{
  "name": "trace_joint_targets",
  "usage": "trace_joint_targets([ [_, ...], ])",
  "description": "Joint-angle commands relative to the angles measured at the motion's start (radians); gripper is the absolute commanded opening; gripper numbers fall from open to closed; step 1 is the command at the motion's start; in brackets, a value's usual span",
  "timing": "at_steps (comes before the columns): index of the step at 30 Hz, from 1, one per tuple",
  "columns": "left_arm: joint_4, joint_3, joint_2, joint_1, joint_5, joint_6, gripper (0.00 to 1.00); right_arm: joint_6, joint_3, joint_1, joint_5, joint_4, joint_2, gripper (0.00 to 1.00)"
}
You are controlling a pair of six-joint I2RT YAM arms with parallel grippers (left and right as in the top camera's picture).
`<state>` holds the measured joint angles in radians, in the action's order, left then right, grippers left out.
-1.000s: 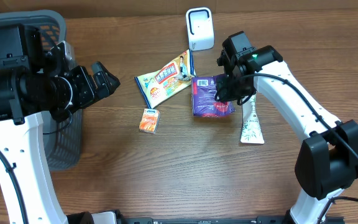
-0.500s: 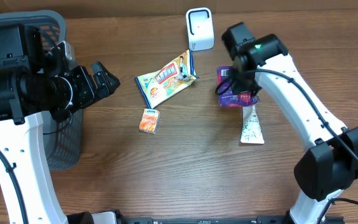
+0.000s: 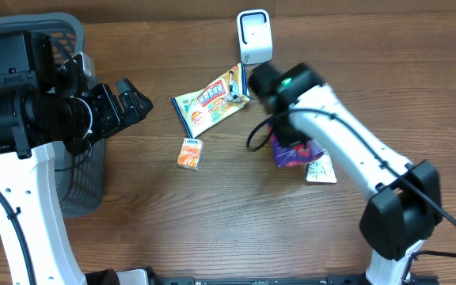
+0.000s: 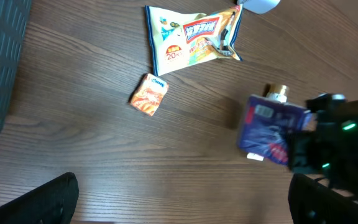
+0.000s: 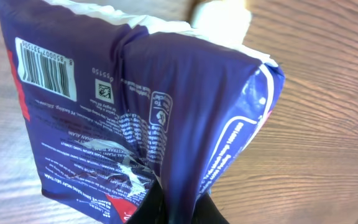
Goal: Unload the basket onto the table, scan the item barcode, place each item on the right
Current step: 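Move the box toward the scanner and set it down on the table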
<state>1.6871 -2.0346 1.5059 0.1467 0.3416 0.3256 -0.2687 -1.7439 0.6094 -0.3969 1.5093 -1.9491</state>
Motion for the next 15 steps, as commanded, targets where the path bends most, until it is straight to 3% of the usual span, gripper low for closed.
trace_joint_targets([
  [1,0.0,0.003,-0.001,0.003,0.014,-0.012,1.0,-0.084,0.04,0.052,-0.05,0.019,-0.057,0.07],
  [7,0.0,0.003,-0.001,0.003,0.014,-0.012,1.0,-0.202,0.041,0.059,-0.114,0.161,-0.195,0.07],
  [15,0.0,0.003,-0.001,0.003,0.014,-0.012,1.0,-0.207,-0.013,0.171,-0.04,0.186,-0.208,0.22],
])
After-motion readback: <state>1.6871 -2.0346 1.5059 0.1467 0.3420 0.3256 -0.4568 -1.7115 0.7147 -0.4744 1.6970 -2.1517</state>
